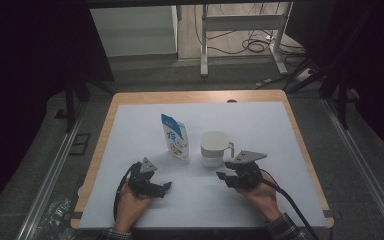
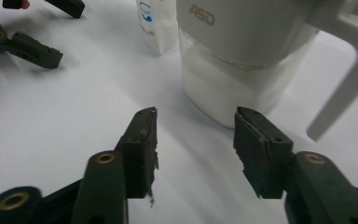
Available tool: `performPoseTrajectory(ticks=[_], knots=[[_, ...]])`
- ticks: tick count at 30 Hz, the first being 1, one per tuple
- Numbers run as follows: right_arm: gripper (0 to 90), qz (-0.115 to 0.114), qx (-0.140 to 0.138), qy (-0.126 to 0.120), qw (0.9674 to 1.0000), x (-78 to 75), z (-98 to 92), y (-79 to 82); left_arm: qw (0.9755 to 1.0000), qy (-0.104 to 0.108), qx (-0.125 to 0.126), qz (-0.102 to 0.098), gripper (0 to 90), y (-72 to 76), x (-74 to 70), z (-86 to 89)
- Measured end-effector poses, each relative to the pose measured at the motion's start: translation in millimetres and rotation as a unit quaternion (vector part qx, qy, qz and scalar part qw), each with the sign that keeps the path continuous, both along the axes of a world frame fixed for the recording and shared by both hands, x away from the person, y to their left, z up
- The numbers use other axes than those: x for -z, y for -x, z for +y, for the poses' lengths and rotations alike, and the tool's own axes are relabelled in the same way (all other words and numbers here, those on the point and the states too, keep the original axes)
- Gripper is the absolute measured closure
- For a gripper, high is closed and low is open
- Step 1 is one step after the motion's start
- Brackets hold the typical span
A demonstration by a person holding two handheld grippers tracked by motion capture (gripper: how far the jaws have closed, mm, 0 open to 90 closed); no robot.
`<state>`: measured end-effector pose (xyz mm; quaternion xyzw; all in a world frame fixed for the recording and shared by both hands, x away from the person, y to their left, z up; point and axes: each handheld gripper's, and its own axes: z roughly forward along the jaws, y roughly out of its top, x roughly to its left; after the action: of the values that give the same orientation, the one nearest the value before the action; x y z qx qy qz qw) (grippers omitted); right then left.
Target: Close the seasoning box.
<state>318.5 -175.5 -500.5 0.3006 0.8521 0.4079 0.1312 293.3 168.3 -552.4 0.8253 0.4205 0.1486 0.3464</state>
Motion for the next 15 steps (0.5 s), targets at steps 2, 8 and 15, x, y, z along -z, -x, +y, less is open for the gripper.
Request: performPoseTrajectory(ticks=[2,8,15], knots=[[45.3,0.001,0.002,-0.002,1.0000,-2.3,-3.8,2.8,1.0000,0.000,0.000,0.000,2.5,0.0,0.0,0.0],[39.7,-0.001,0.006,0.003,1.0000,-8.3,-14.6,8.3,1.0000,0.000,0.000,0.000,2.5,0.0,0.0,0.0],[36.5,-0.005,0.013,0.004,0.9999,-13.1,-27.5,13.6,1.0000,0.000,0.000,0.000,2.5,0.0,0.0,0.0]])
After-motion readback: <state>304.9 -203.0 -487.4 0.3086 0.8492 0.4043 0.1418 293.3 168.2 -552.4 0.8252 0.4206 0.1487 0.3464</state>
